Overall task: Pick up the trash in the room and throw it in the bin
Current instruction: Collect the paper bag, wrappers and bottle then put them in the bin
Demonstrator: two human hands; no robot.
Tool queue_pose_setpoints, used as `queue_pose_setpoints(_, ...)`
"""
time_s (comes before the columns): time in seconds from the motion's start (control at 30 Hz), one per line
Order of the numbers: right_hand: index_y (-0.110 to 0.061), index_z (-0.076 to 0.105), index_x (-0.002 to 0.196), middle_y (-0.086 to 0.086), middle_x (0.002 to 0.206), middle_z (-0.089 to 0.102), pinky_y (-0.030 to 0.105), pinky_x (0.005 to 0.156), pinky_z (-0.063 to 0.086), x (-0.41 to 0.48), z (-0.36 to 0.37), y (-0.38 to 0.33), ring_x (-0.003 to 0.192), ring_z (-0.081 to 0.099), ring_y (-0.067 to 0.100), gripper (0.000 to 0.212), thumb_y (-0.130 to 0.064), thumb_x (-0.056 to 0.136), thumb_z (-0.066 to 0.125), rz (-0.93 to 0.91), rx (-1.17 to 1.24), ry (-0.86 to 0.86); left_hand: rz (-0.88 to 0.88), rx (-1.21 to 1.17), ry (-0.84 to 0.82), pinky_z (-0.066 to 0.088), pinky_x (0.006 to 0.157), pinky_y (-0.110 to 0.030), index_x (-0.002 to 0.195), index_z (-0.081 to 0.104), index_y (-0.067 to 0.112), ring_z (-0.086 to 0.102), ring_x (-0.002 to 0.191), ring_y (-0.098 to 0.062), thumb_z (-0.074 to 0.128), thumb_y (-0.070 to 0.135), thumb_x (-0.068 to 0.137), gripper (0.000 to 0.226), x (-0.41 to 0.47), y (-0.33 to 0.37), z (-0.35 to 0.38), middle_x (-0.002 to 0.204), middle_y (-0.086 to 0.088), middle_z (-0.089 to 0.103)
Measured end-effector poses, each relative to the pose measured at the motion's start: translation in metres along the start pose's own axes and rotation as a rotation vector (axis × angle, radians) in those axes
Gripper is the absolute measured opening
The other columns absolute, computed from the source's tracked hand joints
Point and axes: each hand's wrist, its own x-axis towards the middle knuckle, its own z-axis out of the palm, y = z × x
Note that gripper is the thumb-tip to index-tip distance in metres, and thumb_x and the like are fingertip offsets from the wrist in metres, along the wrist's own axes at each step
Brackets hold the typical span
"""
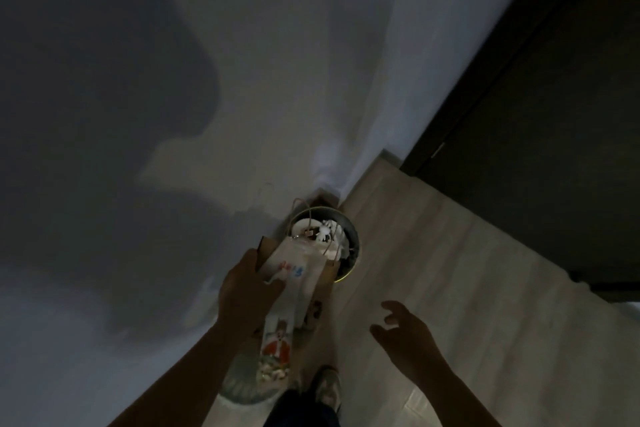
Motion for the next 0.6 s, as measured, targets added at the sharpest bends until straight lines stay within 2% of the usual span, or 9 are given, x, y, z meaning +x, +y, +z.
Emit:
queue_pose_setpoints(0.13, -0.027, 0.043, 0.136, -0.002, 0.115, 0.054, 0.017, 0.075, 0.045, 0.068, 0.003, 0.028, 0.099, 0.059, 0.012, 0.051, -0.032, 0.09, 0.063, -0.001, 0.05, 0.028, -0.004, 0.012, 0.03, 0.039, 0.065, -0.029, 0.092, 0.045, 0.017, 0.056, 0.079, -0.022, 0.071, 0.025, 0.081, 0.03, 0.068, -0.006, 0.072, 0.075, 0.008, 0.048)
queue_pose_setpoints(0.3, -0.028, 0.043, 0.136, -0.003, 0.115, 0.054, 0.025, 0.087, 0.05, 0.143, 0.018, 0.066, 0.101, 0.058, 0.013, 0.051, -0.031, 0.089, 0.064, 0.005, 0.099, 0.049, 0.042, 0.064, 0.06, 0.052, 0.08, -0.038, 0.109, 0.052, 0.016, 0.064, 0.093, -0.03, 0.068, 0.027, 0.081, 0.034, 0.148, -0.029, 0.158, 0.099, -0.006, 0.066)
queue_pose_setpoints(0.37, -0.029, 0.042, 0.137, -0.004, 0.117, 0.055, 0.023, 0.086, 0.048, 0.168, 0.028, 0.081, 0.101, 0.058, 0.011, 0.052, -0.033, 0.09, 0.063, 0.006, 0.103, 0.064, 0.098, 0.12, 0.097, 0.049, 0.086, -0.039, 0.119, 0.052, 0.014, 0.062, 0.101, -0.034, 0.069, 0.027, 0.082, 0.043, 0.174, -0.043, 0.189, 0.109, -0.011, 0.065)
queue_pose_setpoints(0.43, -0.031, 0.042, 0.137, -0.006, 0.114, 0.054, 0.022, 0.085, 0.047, 0.191, 0.04, 0.094, 0.101, 0.057, 0.01, 0.052, -0.034, 0.09, 0.063, 0.015, 0.122, 0.072, 0.155, 0.147, 0.125, 0.046, 0.087, -0.039, 0.121, 0.051, 0.012, 0.059, 0.105, -0.035, 0.068, 0.026, 0.083, 0.045, 0.194, -0.054, 0.218, 0.113, -0.014, 0.063)
queue_pose_setpoints(0.6, -0.03, 0.041, 0.138, -0.006, 0.116, 0.054, 0.023, 0.087, 0.048, 0.235, 0.069, 0.12, 0.102, 0.057, 0.01, 0.053, -0.034, 0.09, 0.063, 0.017, 0.133, 0.07, 0.11, 0.055, 0.032, 0.048, 0.091, -0.049, 0.124, 0.047, 0.014, 0.057, 0.106, -0.034, 0.066, 0.028, 0.085, 0.046, 0.231, -0.091, 0.288, 0.117, -0.015, 0.058)
